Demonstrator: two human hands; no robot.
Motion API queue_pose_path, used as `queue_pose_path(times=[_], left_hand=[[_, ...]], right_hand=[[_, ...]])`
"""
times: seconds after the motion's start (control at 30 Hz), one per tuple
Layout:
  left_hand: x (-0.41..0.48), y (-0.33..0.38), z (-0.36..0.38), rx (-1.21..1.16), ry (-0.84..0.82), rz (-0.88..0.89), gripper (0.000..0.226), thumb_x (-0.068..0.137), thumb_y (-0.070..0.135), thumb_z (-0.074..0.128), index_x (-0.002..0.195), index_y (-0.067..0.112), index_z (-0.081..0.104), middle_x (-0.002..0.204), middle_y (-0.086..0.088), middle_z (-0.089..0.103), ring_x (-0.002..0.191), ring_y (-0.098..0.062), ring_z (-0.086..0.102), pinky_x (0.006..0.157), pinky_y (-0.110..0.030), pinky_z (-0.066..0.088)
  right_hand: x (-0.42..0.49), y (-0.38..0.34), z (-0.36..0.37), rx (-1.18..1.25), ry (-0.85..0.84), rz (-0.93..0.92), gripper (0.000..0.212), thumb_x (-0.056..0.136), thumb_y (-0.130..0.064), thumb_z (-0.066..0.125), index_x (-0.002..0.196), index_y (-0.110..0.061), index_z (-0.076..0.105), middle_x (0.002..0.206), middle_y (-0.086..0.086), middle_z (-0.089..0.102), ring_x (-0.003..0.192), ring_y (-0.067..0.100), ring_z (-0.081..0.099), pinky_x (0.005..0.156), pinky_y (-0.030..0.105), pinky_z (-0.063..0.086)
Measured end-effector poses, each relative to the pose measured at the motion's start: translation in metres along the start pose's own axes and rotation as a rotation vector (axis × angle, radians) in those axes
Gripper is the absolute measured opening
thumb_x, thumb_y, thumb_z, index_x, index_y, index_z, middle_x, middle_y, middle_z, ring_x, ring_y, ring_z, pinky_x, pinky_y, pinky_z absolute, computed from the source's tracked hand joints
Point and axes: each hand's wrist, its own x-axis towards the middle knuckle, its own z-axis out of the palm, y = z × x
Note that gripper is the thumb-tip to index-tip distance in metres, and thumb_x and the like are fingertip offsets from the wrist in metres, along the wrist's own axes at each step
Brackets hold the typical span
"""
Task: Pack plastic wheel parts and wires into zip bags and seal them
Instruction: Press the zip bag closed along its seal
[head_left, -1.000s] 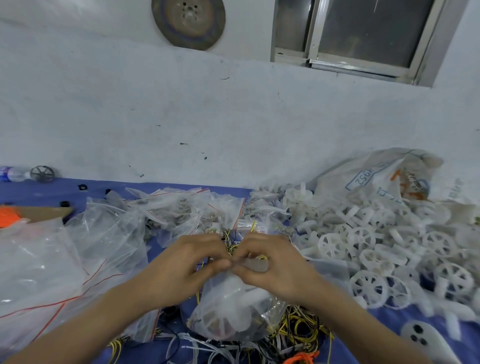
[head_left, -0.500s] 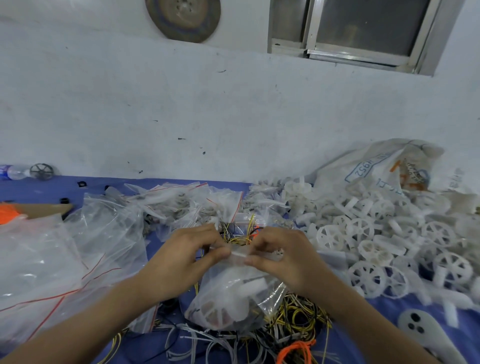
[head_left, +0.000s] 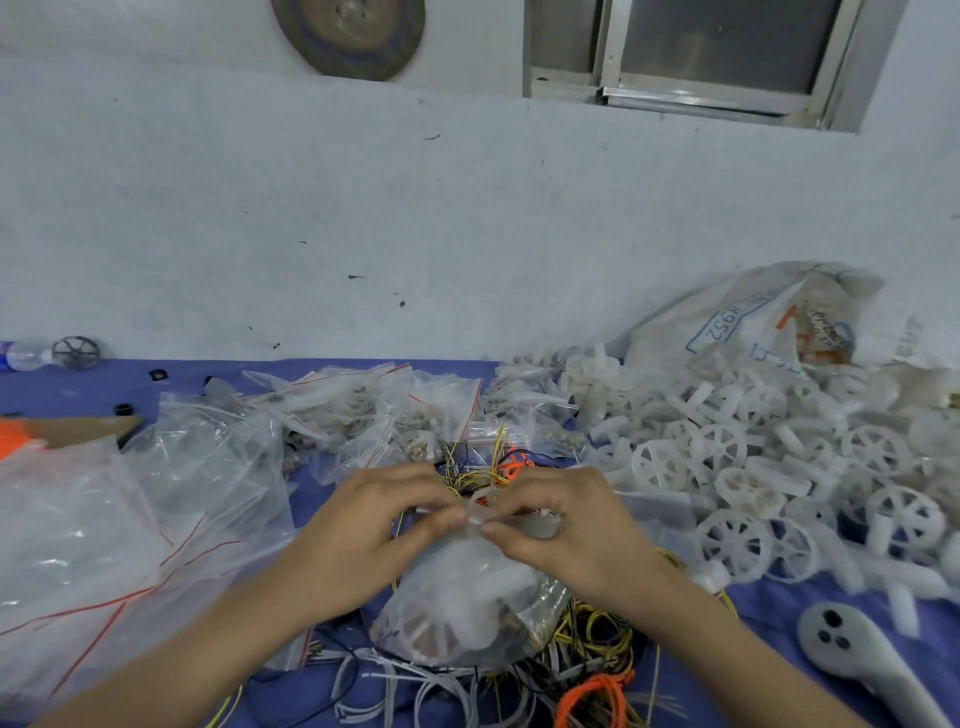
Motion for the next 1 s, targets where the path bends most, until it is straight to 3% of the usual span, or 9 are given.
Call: queue_pose_path(times=[0.2,0.4,0.57,0.67,0.83,1.0], left_hand=[[0.003,0.005,0.001,0.061,-0.017,0.1,0.013,0.089,0.03,0.055,0.085,0.026,0.067,0.076,0.016,0.054,0.07,0.004,0.052,0.063,-0.009,0.039],[0.003,0.007,0.003,0.133,-0.014,0.135,0.021,0.087,0.026,0.054,0.081,0.013,0.069,0.078,0.021,0.045,0.069,0.006,0.045,0.064,-0.007,0.034],[0.002,0.003,0.003,0.119,-0.032,0.138,0.02,0.088,0.027,0.056,0.08,0.012,0.068,0.076,0.007,0.057,0.07,-0.003,0.052,0.063,-0.014,0.04],[0.001,0.001,0.001,0.105,-0.021,0.125,0.018,0.086,0.027,0.058,0.082,0.013,0.068,0.077,0.007,0.057,0.07,-0.004,0.053,0.064,-0.017,0.042],[0.003,-0.002,-0.005,0.249,-0.081,0.19,0.023,0.088,0.028,0.055,0.082,0.012,0.071,0.073,0.004,0.059,0.066,-0.006,0.051,0.064,-0.015,0.04],[0.003,-0.001,-0.004,0.305,-0.084,0.193,0.025,0.09,0.027,0.05,0.081,0.013,0.069,0.071,0.007,0.058,0.07,-0.003,0.047,0.072,-0.01,0.032]], right_hand=[[0.003,-0.006,0.003,-0.028,0.017,-0.058,0.008,0.077,-0.017,0.07,0.076,-0.011,0.074,0.072,-0.001,0.068,0.066,0.008,0.059,0.064,0.027,0.047],[0.0,-0.008,0.002,0.132,-0.008,0.064,0.001,0.078,-0.008,0.074,0.078,-0.008,0.072,0.074,-0.009,0.065,0.071,0.001,0.059,0.071,0.022,0.046],[0.003,-0.009,0.005,0.033,-0.02,0.021,0.002,0.075,-0.004,0.073,0.076,-0.005,0.071,0.071,-0.005,0.063,0.069,0.007,0.056,0.067,0.021,0.042],[0.004,-0.008,0.006,0.029,-0.021,0.018,0.003,0.075,-0.004,0.072,0.077,-0.006,0.071,0.07,-0.013,0.059,0.066,-0.002,0.053,0.066,0.016,0.04],[0.007,-0.007,0.006,0.005,-0.035,-0.044,0.004,0.078,-0.005,0.071,0.081,-0.006,0.07,0.077,0.0,0.064,0.07,0.006,0.055,0.067,0.021,0.043],[0.01,-0.007,0.007,-0.078,-0.065,-0.082,0.004,0.077,-0.006,0.069,0.081,-0.008,0.071,0.076,-0.003,0.063,0.069,0.002,0.052,0.066,0.014,0.041]])
